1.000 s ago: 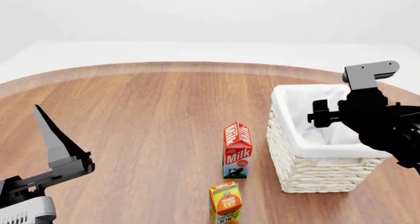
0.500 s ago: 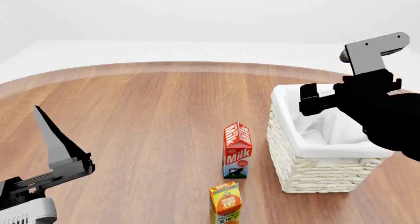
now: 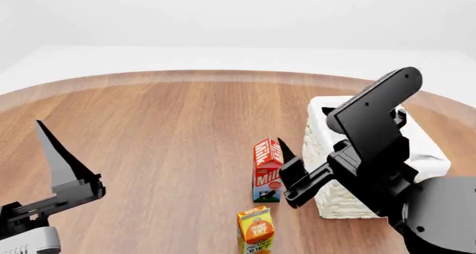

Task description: Pick up the cream cheese box and the butter, and put them in the basket.

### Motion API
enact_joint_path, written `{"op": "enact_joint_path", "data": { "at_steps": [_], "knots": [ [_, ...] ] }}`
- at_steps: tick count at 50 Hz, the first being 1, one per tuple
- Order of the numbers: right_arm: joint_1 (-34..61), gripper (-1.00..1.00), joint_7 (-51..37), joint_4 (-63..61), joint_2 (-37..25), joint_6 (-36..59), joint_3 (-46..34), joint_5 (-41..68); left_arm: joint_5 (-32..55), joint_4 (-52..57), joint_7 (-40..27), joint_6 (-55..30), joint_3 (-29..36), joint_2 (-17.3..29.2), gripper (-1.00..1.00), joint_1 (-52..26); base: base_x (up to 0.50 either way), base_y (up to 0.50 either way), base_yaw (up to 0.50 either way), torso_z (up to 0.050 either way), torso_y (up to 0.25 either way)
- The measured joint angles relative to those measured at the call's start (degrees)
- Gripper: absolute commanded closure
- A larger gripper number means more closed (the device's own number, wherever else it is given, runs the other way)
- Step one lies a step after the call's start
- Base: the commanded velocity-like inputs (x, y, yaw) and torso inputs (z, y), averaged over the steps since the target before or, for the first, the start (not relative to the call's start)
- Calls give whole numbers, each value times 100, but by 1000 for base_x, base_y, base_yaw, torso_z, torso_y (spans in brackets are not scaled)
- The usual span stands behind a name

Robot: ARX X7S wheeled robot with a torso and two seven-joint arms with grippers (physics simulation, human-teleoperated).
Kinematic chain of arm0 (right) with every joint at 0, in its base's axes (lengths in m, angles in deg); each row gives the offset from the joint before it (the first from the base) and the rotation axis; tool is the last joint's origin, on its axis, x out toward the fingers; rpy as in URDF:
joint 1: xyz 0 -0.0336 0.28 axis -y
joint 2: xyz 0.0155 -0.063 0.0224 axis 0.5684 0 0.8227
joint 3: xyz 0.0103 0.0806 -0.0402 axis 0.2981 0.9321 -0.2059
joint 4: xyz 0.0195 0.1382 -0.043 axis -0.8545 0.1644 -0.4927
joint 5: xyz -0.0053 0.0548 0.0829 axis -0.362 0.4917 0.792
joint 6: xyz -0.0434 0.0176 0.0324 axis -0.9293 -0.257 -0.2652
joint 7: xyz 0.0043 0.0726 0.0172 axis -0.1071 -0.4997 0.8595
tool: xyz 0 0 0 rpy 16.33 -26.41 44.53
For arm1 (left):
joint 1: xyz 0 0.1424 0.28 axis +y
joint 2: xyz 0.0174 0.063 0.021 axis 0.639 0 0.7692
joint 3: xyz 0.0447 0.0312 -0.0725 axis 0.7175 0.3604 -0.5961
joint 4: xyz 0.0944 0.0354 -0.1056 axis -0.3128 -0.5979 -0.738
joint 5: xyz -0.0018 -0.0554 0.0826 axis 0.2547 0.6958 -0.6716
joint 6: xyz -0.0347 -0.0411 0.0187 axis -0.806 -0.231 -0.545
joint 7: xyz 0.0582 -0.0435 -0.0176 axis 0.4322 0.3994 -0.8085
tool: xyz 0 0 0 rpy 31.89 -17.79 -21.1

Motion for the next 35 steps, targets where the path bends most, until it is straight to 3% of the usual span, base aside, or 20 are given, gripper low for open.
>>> {"op": "enact_joint_path", "data": {
  "at_steps": [17, 35],
  "knots": [
    [-688, -100, -554, -1475, 120, -85, -479, 343, 15, 34, -28, -30, -8, 23, -100, -1, 0, 0, 0, 0, 0],
    [-625, -100, -899, -1757, -28, -2325, -3614, -1096, 3, 27, -61, -23, 0, 42, -100, 13, 0, 0, 0, 0, 0]
  ]
}}
